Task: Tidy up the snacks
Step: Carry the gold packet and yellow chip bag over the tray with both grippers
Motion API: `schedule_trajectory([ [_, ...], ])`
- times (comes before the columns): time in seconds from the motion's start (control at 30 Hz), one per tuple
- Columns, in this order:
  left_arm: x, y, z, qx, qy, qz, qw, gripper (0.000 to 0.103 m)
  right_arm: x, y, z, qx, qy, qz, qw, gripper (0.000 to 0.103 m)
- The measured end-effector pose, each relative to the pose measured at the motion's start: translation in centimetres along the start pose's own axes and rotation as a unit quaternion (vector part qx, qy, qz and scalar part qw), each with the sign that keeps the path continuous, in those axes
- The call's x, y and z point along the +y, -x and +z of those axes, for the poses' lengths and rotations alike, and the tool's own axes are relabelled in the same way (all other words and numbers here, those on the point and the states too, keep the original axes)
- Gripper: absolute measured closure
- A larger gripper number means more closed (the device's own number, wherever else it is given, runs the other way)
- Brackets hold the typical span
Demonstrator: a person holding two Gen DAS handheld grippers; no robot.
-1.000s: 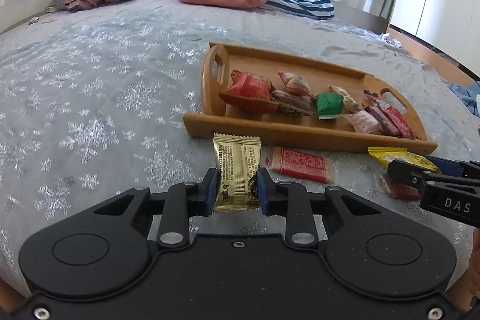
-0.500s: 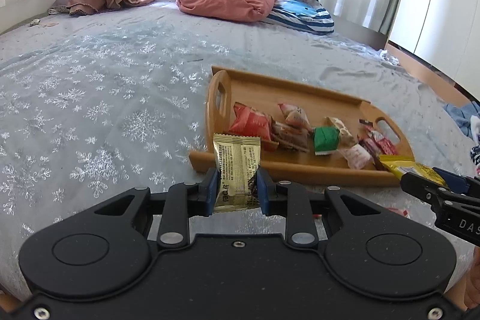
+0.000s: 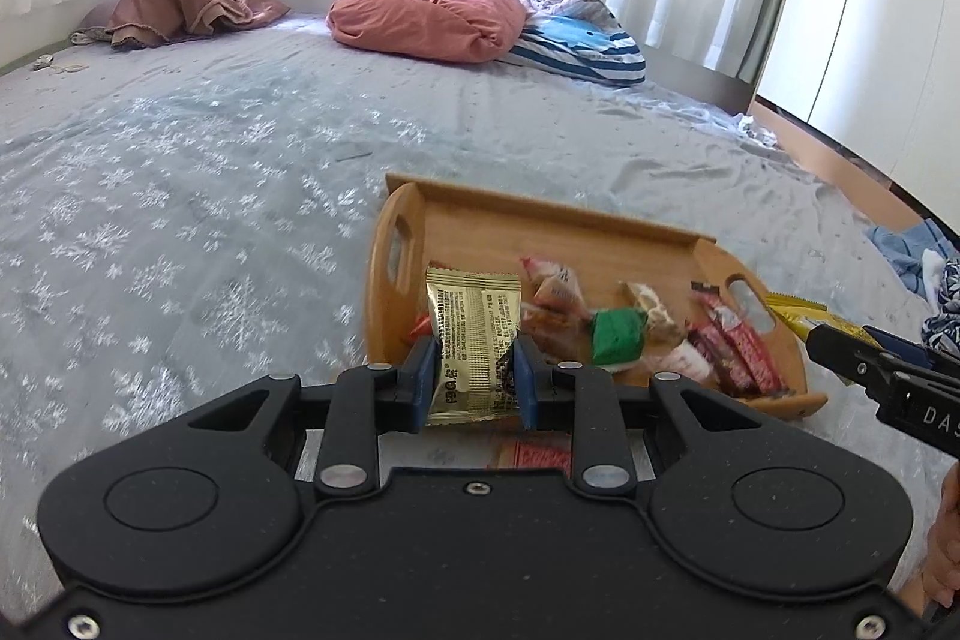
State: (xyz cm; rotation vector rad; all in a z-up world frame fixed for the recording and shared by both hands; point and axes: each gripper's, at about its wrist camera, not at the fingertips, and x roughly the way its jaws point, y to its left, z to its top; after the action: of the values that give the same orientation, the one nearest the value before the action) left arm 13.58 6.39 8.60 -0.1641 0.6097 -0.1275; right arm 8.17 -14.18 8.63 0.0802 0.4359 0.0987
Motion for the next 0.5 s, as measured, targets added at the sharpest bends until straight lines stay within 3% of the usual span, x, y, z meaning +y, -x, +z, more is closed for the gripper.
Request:
schedule_trajectory([
  [0.5, -0.3, -4.7, 4.7, 0.004, 0.005, -0.020, 0.9998, 0.077, -3.6, -5.0, 4.5, 0.003, -0.022, 0.005, 1.000, 0.037],
])
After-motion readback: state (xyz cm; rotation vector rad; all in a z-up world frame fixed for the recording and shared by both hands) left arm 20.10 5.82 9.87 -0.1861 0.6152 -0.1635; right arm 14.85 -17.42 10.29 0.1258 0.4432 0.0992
